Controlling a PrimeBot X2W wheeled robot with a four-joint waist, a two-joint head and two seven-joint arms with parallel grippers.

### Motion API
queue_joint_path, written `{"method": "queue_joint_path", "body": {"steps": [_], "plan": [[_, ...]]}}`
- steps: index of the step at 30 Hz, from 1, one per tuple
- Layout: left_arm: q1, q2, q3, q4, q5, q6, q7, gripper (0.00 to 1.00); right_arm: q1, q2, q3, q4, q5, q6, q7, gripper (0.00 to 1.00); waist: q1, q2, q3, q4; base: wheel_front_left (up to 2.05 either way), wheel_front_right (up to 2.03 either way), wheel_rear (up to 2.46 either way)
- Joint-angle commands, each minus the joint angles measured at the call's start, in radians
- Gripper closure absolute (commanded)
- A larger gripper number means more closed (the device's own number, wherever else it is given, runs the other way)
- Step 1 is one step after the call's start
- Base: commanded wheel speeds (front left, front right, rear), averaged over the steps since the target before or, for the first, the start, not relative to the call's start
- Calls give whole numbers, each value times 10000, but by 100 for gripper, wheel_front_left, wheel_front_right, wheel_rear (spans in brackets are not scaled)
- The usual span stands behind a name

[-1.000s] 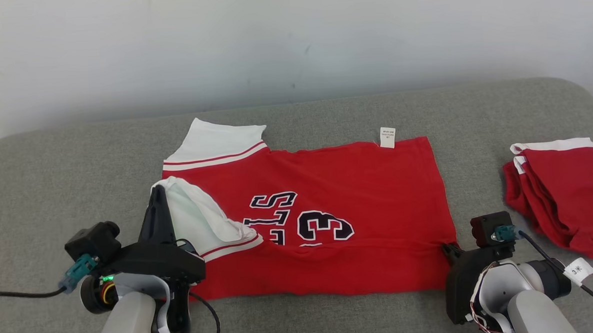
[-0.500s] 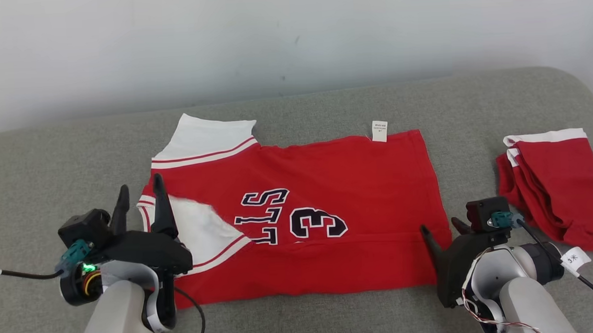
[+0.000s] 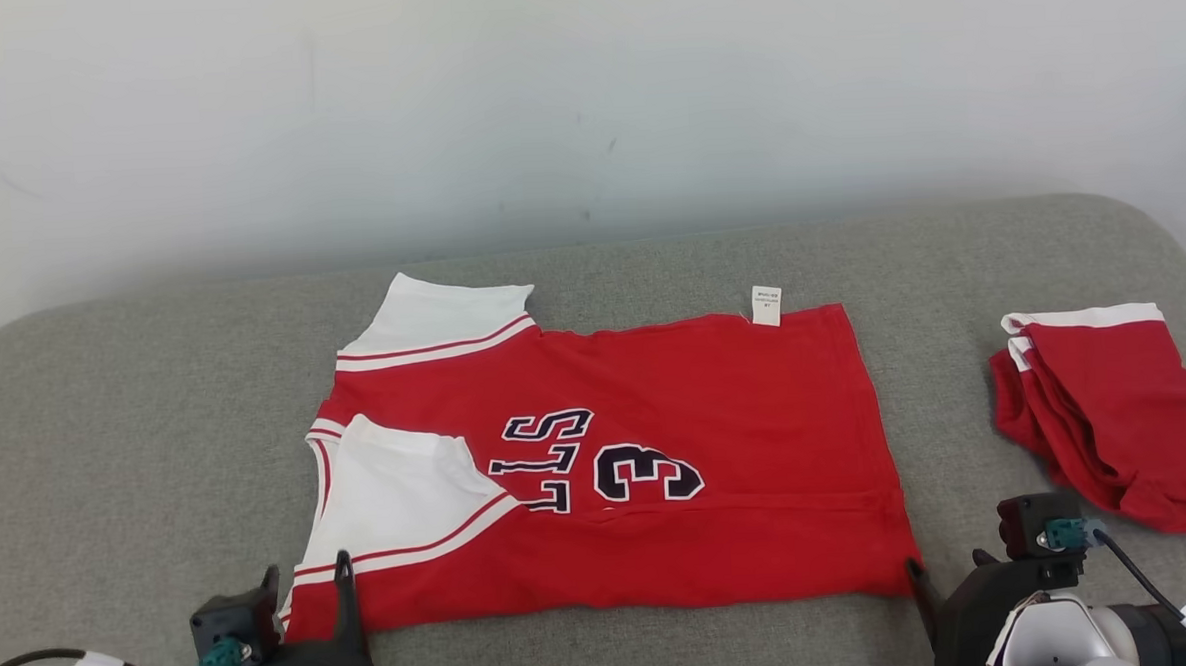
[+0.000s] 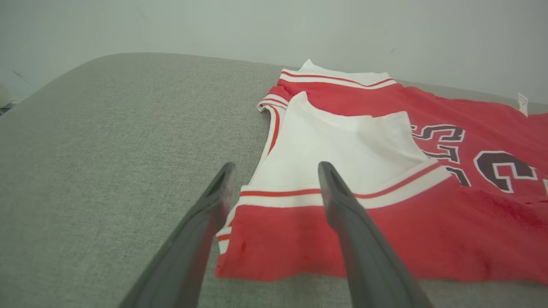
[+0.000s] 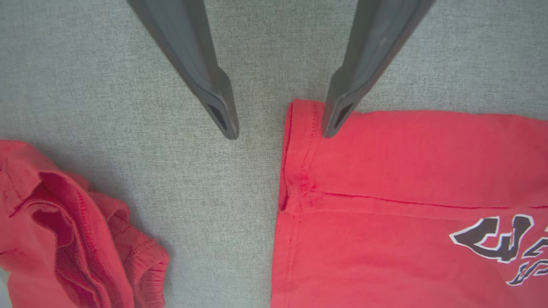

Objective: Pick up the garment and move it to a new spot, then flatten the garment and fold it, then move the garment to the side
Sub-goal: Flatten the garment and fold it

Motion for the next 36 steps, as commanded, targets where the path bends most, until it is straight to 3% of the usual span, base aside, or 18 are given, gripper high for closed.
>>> {"method": "queue_joint_path", "body": {"steps": [1,6,10,27,29,30,32,33,34,35,36], "plan": [[116,63,-55,-1,79,83,116,0,122,72,-46,-76,-102,3,100,0,2,0,-36,21,0,0,0],[322,324,-309,261,447,734,908,0,339,279,-157,-6,-188,3,356,0,2,0,152,-45,0,0,0],[161,297,-251,361,361,1000,1112,0,-18,334,-247,318,-255,3,101,0,2,0,351,-51,0,0,0],[-379,97,-538,1029,224,915,1641,0,-1259,374,-218,2332,198,3,-676,0,2,0,947,129,0,0,0],[-340,56,-567,1109,156,869,1760,27,-1334,378,-199,2732,221,3,-765,0,2,0,937,140,0,0,0],[-319,42,-598,1171,137,812,1820,59,-1374,379,-199,2905,228,3,-834,0,2,0,922,144,0,0,0],[-264,16,-622,1254,67,789,1871,100,-1380,380,-204,3239,266,1,-951,0,2,0,868,151,0,0,0],[-228,14,-628,1291,27,731,1910,100,-1363,380,-252,3457,290,1,-1069,0,2,0,842,154,0,0,0],[-204,26,-634,1318,14,717,1911,100,-1377,380,-263,3693,286,-5,-1123,31,2,0,815,153,0,0,0],[-184,43,-630,1345,-5,707,1911,100,-1408,371,-252,3905,278,-11,-1204,71,2,0,774,147,0,0,0],[-156,44,-633,1361,-37,681,1888,100,-1429,305,-220,4151,316,-11,-1342,100,2,0,740,144,0,0,0]]}}
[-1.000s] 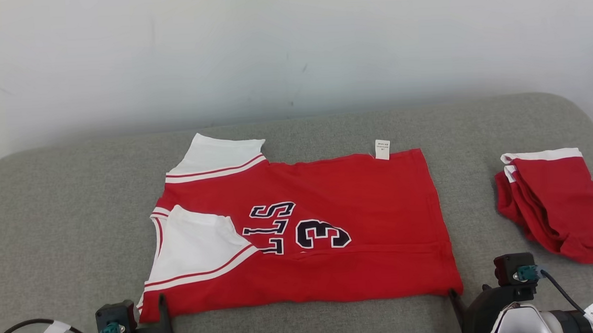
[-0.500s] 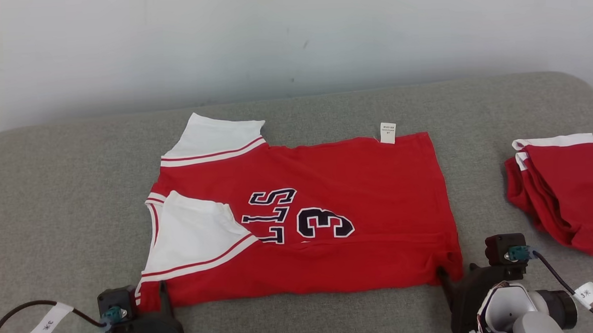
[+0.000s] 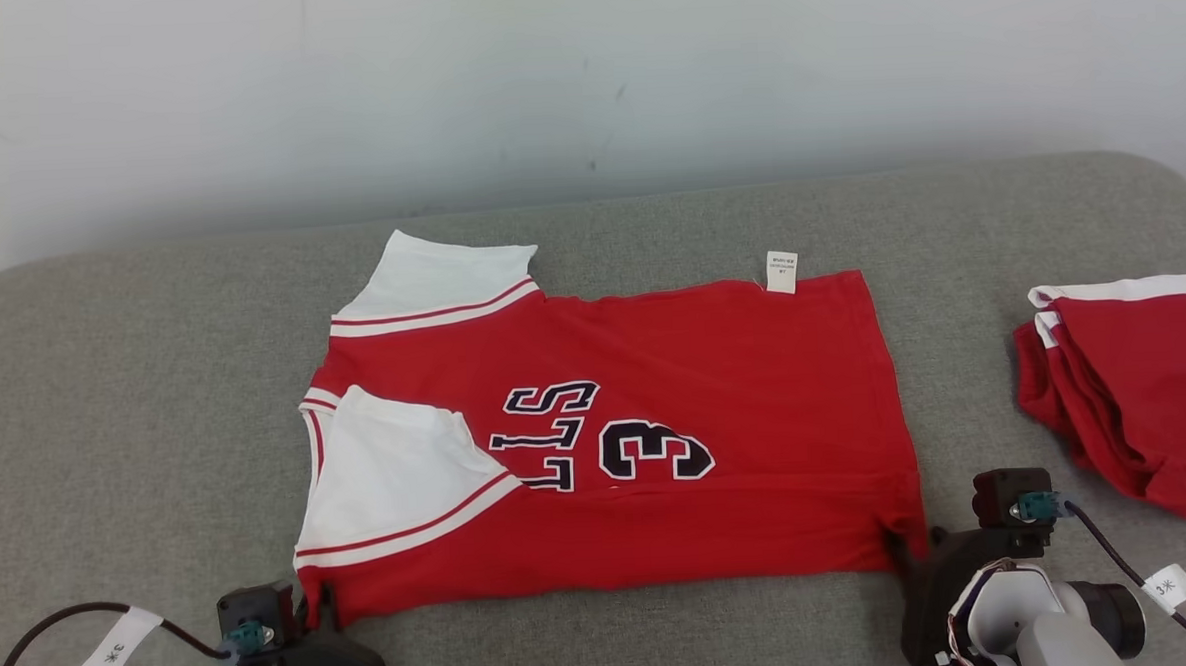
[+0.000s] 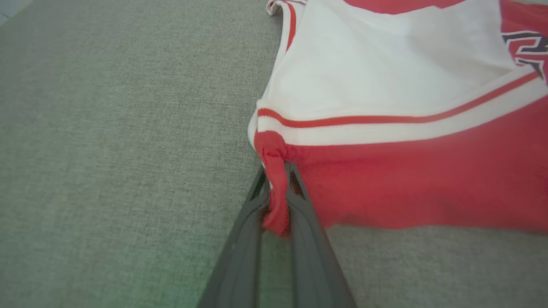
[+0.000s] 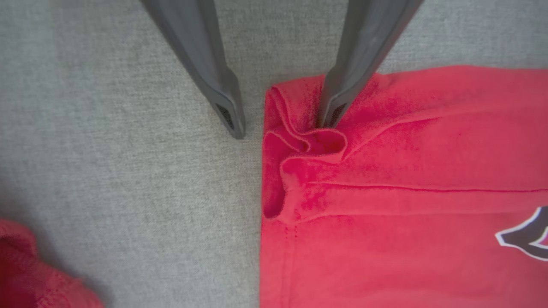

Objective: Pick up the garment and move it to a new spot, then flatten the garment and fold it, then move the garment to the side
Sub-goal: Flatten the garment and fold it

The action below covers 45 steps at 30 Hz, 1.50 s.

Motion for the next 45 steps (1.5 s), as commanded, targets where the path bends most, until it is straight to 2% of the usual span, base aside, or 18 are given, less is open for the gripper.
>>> {"method": "queue_joint_path", "body": {"steps": [1,11,15,20,24,27,33,35,36,41,45], "plan": [[320,36,-9,243,-110,-37,81,100,293,-111,108,757,98,-28,6,100,1,1,-82,-10,0,0,0],[946,13,85,83,-402,-135,-198,100,-28,-732,613,2544,766,-50,-1408,100,1,1,-864,-59,0,0,0],[1296,-66,-18,-296,-461,-230,-297,100,4,-896,776,2733,1268,-50,-1925,100,1,1,-1112,34,0,0,0],[1797,-53,13,-951,-590,-147,-448,100,371,-1270,977,2557,1909,-50,-2378,100,1,1,-1369,123,0,0,0],[2361,30,63,-1665,-659,-27,-537,100,919,-1404,1080,1425,2171,-39,-2282,100,1,1,-1557,61,0,0,0],[2825,64,16,-2341,-652,92,-540,100,1618,-1231,1092,-67,2290,-33,-1795,100,1,1,-1636,-5,0,0,0],[3735,61,-163,-3627,-568,342,-413,100,3641,-761,843,-4029,2415,-28,564,100,1,1,-1656,-82,0,0,0],[3900,162,-168,-3852,-646,290,-304,100,4342,-616,580,-5267,2154,-28,1421,100,1,1,-1642,-111,0,0,0],[3900,162,-168,-3852,-646,290,-304,100,4342,-616,580,-5267,2154,-28,1421,100,1,1,-1642,-111,0,0,0],[4228,254,-242,-4029,-686,357,-103,100,5377,-297,-101,-7209,1211,-28,2762,100,1,1,-1608,-185,0,0,0],[4431,318,-146,-4086,-809,449,-63,100,5695,-135,-237,-7661,676,-28,3216,100,1,1,-1605,-243,0,0,0]]}}
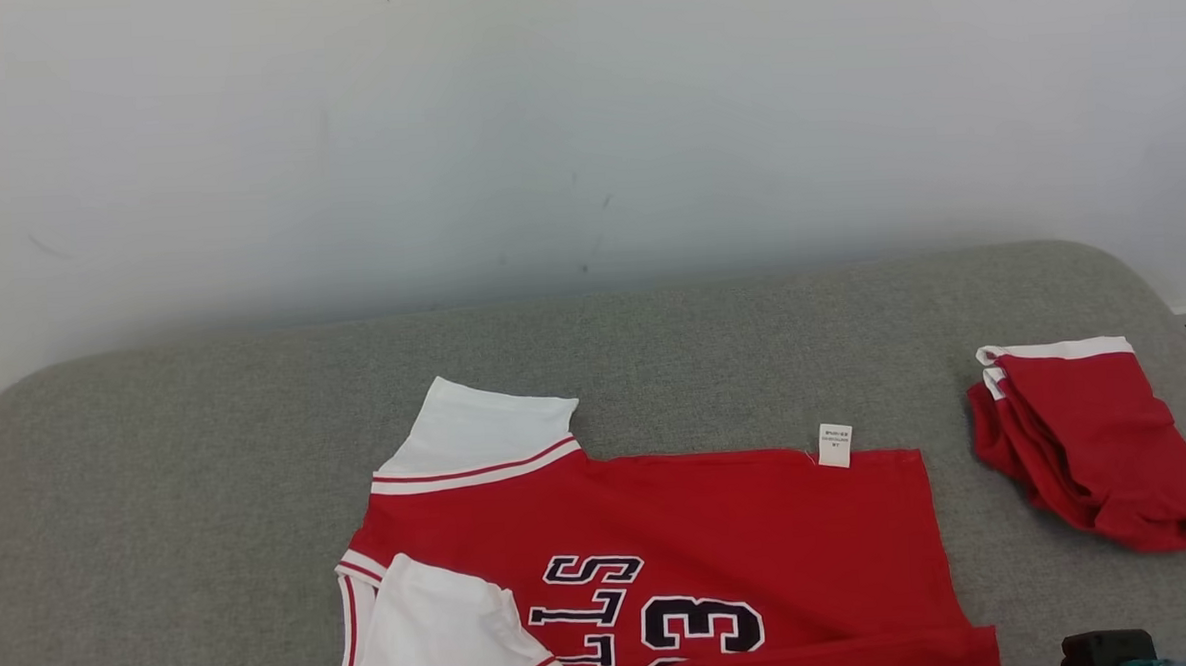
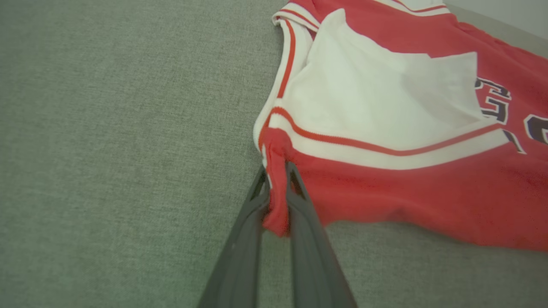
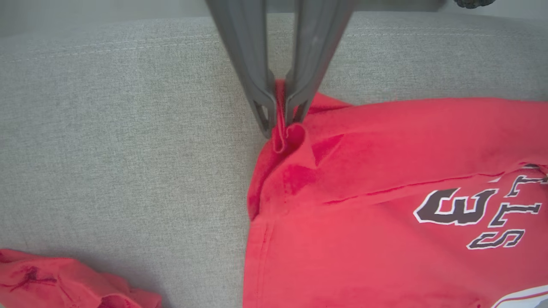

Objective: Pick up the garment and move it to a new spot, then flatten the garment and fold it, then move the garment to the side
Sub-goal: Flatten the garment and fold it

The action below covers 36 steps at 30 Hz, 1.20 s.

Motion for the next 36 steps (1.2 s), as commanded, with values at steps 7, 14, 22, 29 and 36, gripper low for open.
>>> {"method": "queue_joint_path", "body": {"steps": [7,14,22,29,36], "plan": [[236,111,-117,69,-165,-19,365,7,121,146,112,375,-157,-28,5,0,0,0,-32,-28,0,0,0],[265,398,137,-307,-201,259,278,0,-333,182,-55,144,-287,-28,-377,0,0,0,-20,-34,0,0,0],[-1932,946,-79,-249,311,-293,422,0,-1710,177,50,119,-457,-27,-418,0,0,0,267,2,0,0,0],[-4073,829,-910,429,792,-838,1425,0,-3495,86,521,1420,-833,-27,-289,0,0,0,831,-261,0,0,0],[-6548,871,-1135,1699,1078,-1277,2080,0,-5375,158,872,2022,-1161,-28,-108,0,0,0,2124,-973,0,0,0]]}}
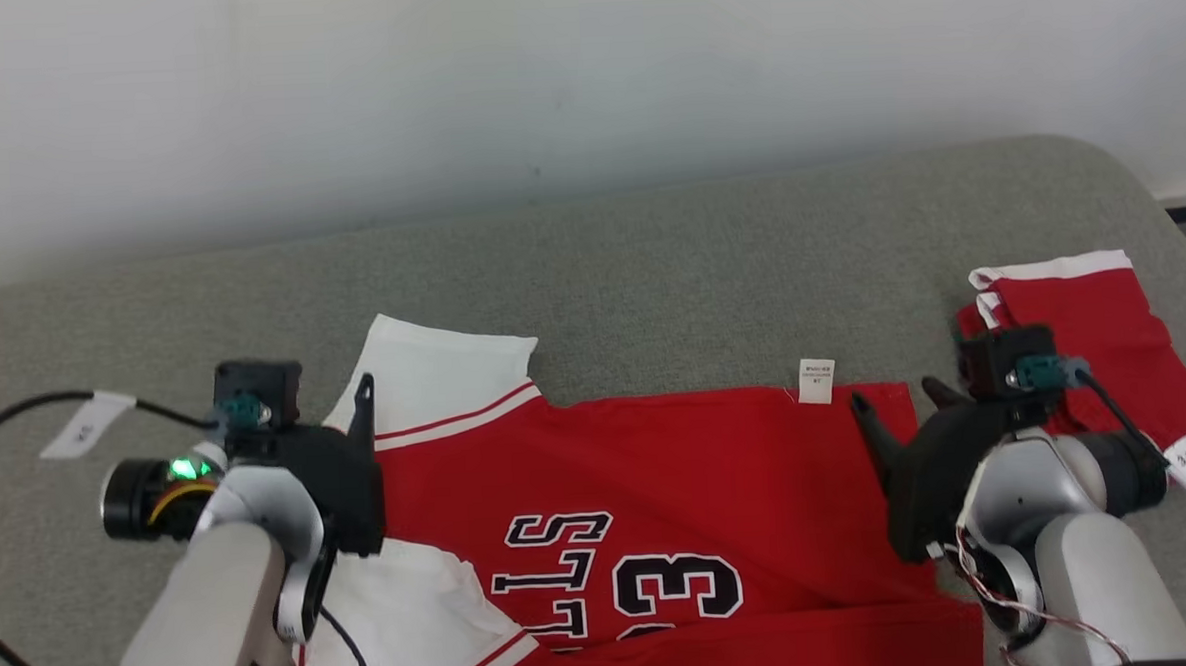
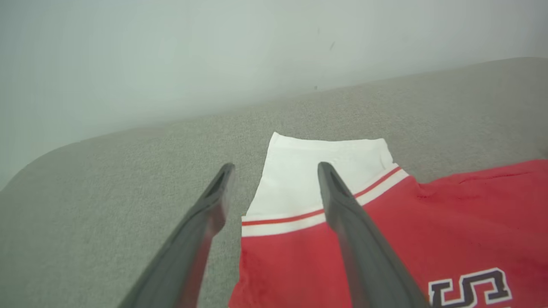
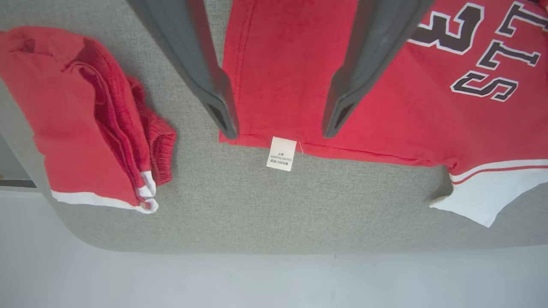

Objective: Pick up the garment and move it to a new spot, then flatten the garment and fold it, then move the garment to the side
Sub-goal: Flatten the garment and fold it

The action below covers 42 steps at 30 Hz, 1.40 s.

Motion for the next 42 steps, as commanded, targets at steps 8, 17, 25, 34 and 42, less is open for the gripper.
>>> {"method": "queue_joint_path", "body": {"steps": [8,17,25,34,42], "plan": [[-2151,263,60,1415,131,-302,507,0,-1428,36,713,126,334,-29,-276,0,-2,-1,2256,-1407,0,0,0],[-3623,374,121,2788,58,-103,1410,0,-1753,42,819,104,422,-29,-630,0,-2,-1,3037,-1683,0,0,0],[-4071,662,-10,3601,359,576,1640,0,-1852,39,1031,-68,487,-29,-800,0,-2,-1,3046,-1824,0,0,0],[-4172,525,36,4260,108,791,2086,52,-1818,38,1062,-229,367,-29,-598,0,-2,-1,2966,-1893,0,0,0],[-4118,578,-10,4294,58,708,2042,100,-1742,38,954,-485,226,-29,-399,0,-2,-1,2998,-1890,0,0,0]]}}
